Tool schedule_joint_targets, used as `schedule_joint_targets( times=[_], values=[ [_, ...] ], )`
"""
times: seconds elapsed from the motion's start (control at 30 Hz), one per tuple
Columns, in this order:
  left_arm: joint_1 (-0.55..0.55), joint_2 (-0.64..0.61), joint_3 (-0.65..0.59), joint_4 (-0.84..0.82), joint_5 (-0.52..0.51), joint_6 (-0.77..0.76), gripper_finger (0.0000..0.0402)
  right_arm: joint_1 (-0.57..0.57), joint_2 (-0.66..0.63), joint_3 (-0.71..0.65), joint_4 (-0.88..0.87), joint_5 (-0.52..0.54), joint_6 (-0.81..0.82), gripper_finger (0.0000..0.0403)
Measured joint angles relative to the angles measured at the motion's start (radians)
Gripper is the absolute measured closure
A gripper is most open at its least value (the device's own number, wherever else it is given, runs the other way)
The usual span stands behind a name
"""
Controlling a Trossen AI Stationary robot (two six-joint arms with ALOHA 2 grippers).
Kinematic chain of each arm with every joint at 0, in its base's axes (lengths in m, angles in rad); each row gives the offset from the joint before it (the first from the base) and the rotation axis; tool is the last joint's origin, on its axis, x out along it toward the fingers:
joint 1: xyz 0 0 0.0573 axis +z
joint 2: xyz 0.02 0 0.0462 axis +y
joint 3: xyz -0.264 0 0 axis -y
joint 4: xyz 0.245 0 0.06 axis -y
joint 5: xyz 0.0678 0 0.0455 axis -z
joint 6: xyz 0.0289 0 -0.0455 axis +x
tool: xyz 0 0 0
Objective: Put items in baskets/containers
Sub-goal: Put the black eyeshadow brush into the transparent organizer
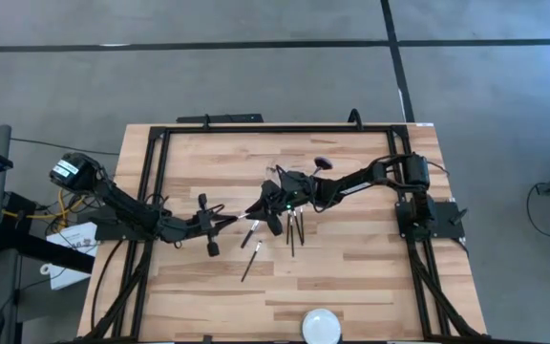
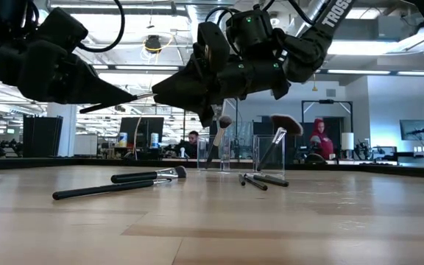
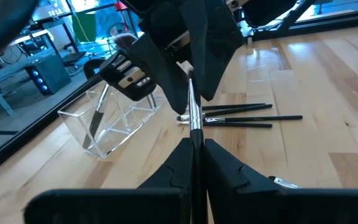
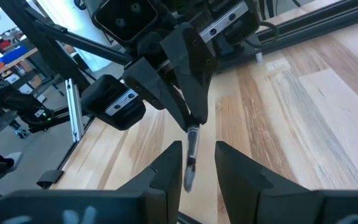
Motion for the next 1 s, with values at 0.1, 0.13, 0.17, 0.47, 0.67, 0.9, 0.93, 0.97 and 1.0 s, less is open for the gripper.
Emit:
schedule_joint_targets(
  times=[0.1,0.13,0.17,0.47,0.67,0.9,0.93,0.97,1.0],
  values=[
    [0.000,0.000,0.000,0.000,0.002,0.000,0.0381,0.000,0.000,0.000,0.000,0.000,0.000,0.0317],
    [0.000,0.000,0.000,0.000,0.002,0.000,0.0381,0.000,0.000,0.000,0.001,0.000,0.000,0.0318],
    [0.000,0.000,0.000,0.000,0.002,0.000,0.0381,0.000,0.000,0.000,0.001,0.000,0.000,0.0320],
    [0.000,0.000,-0.001,-0.007,0.002,-0.002,0.0377,0.000,0.000,0.000,0.003,0.000,-0.001,0.0380],
    [0.000,0.000,-0.001,-0.005,0.001,-0.007,0.0363,-0.001,0.000,0.000,0.000,-0.003,-0.002,0.0389],
    [0.000,0.000,-0.001,-0.006,0.005,-0.007,0.0340,0.000,0.000,0.000,-0.020,-0.004,-0.047,0.0397],
    [0.000,0.000,-0.001,-0.006,0.006,-0.007,0.0336,-0.001,0.000,0.000,-0.022,-0.003,-0.051,0.0397],
    [0.000,0.000,-0.001,-0.006,0.005,-0.007,0.0331,0.000,0.000,0.000,-0.023,0.001,-0.052,0.0395],
    [0.000,0.000,-0.001,-0.006,0.005,-0.007,0.0327,0.000,0.000,0.000,-0.023,0.008,-0.049,0.0393]
  ],
)
